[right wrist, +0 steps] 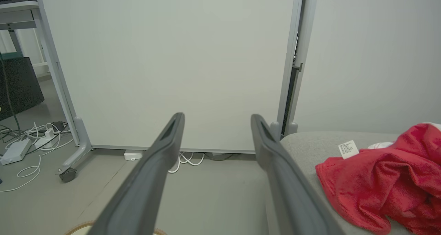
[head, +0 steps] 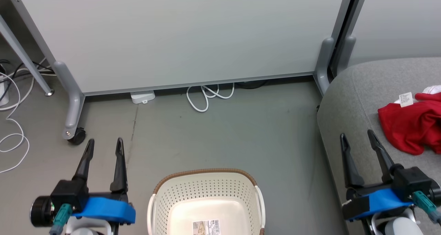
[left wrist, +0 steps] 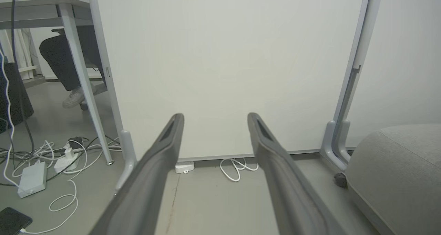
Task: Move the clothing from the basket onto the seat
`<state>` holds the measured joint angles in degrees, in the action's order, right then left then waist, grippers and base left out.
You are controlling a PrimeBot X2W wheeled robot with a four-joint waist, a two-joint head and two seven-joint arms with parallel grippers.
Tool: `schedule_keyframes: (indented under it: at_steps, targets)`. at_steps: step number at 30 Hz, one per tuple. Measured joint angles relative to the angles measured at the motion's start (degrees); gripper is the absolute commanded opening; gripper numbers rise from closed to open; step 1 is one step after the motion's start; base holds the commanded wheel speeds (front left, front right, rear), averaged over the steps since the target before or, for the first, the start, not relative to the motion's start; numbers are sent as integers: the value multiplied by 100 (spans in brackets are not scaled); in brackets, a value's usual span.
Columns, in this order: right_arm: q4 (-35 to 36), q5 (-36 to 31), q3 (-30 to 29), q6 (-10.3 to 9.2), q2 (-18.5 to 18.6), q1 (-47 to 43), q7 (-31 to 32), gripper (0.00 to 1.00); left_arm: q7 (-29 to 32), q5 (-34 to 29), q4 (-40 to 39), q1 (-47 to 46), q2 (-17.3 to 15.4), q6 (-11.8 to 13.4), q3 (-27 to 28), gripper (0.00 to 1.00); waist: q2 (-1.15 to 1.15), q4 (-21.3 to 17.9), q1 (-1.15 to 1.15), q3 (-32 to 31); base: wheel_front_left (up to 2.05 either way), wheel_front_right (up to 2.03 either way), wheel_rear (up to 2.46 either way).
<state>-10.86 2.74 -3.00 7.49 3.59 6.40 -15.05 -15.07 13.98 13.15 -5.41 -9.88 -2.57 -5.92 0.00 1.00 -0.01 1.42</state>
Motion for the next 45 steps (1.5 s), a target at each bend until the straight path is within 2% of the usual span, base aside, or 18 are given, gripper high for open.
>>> schedule_keyframes:
  at_steps: [13, 28, 29, 32, 45]
  targets:
    - [-107, 122, -209, 0, -58, -446, 0, 100, 1, -492, 103, 358, 457, -325, 556, 100, 0, 110, 0, -165, 0, 0, 0]
    - [-142, 268, -131, 0, -63, -474, 0, 100, 1, -748, 220, 363, 589, -452, 738, 100, 0, 159, 1, -204, 0, 0, 0]
    - [-183, 272, -129, 0, -64, -477, 5, 0, 4, -749, 259, 375, 595, -452, 731, 0, 0, 159, 1, -204, 0, 0, 0]
    - [-344, 324, -134, 0, -79, -509, 54, 0, 59, -705, 421, 476, 637, -452, 730, 0, 0, 158, 1, -204, 0, 0, 0]
    - [-400, 1781, -194, 0, -87, -486, 435, 0, 442, 736, 432, 435, 648, -452, 844, 0, 0, 130, 2, -199, 0, 0, 0]
